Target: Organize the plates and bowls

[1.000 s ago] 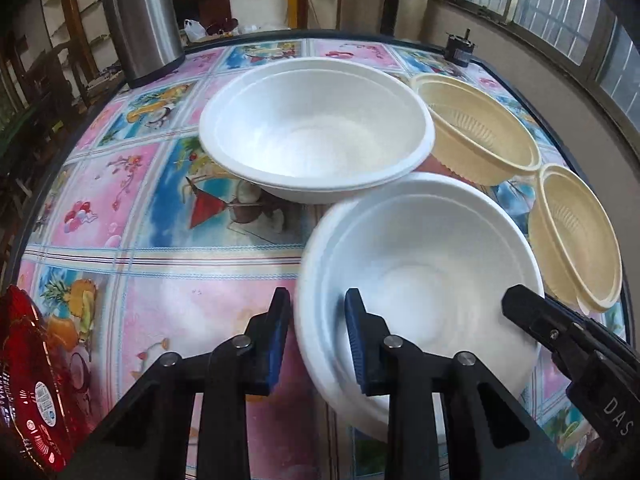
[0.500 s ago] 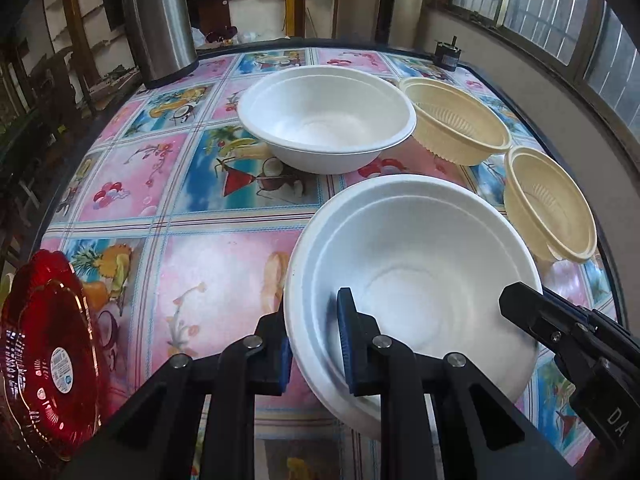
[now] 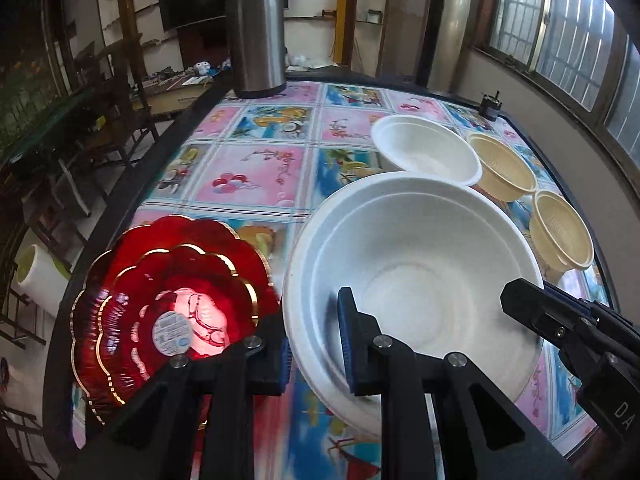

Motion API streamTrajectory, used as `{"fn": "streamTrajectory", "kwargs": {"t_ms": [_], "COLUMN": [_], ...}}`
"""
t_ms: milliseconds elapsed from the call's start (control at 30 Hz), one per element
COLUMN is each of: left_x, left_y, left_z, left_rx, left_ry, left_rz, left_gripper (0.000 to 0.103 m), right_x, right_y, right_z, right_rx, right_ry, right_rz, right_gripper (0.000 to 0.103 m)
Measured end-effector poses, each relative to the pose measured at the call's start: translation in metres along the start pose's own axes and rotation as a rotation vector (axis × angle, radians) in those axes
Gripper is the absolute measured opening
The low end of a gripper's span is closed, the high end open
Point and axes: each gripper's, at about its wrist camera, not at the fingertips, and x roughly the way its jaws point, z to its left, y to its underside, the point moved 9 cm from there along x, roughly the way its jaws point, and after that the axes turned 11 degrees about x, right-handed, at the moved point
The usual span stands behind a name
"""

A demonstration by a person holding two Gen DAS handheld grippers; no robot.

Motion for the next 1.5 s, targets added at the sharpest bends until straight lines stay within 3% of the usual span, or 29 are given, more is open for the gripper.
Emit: {"fn": "streamTrajectory", "kwargs": {"t_ms": [267, 467, 767, 1267, 1333, 1500], "left_x": [-0.008, 0.008, 0.031, 0.032, 0.032, 0.032], "left_y": [0.022, 0.043, 0.068, 0.083, 0.082, 0.078], "left_z": [0.071, 0.11, 0.132, 0.143, 0.143, 0.137], "left_rx": [-0.081, -0.133, -0.162, -0.143, -0.142, -0.15], "left_ry": [-0.085, -0.125, -0.131, -0.197, -0.19, -0.151], "left_rz": [0.009, 0.054, 0.114, 0.118, 0.12, 0.101], "left_gripper": [0.019, 0.019, 0.019, 0.02, 0.024, 0.057], "right_x": [0.039, 0.079, 0.126, 0.142, 0.144, 0.141], "right_y": [0.019, 0.035, 0.057, 0.07, 0.071, 0.069], "right_z": [0.072, 0.108, 0.116, 0.115, 0.115, 0.113], "right_rx": [-0.111, -0.159, -0.195, -0.213, -0.212, -0.186], "right_ry": [-0.04, -0.045, -0.002, 0.034, 0.038, 0.027], "right_rz": [0.065, 0.122, 0.21, 0.25, 0.259, 0.26], "right_gripper": [0.017, 0.017, 0.017, 0.018, 0.018, 0.022]}}
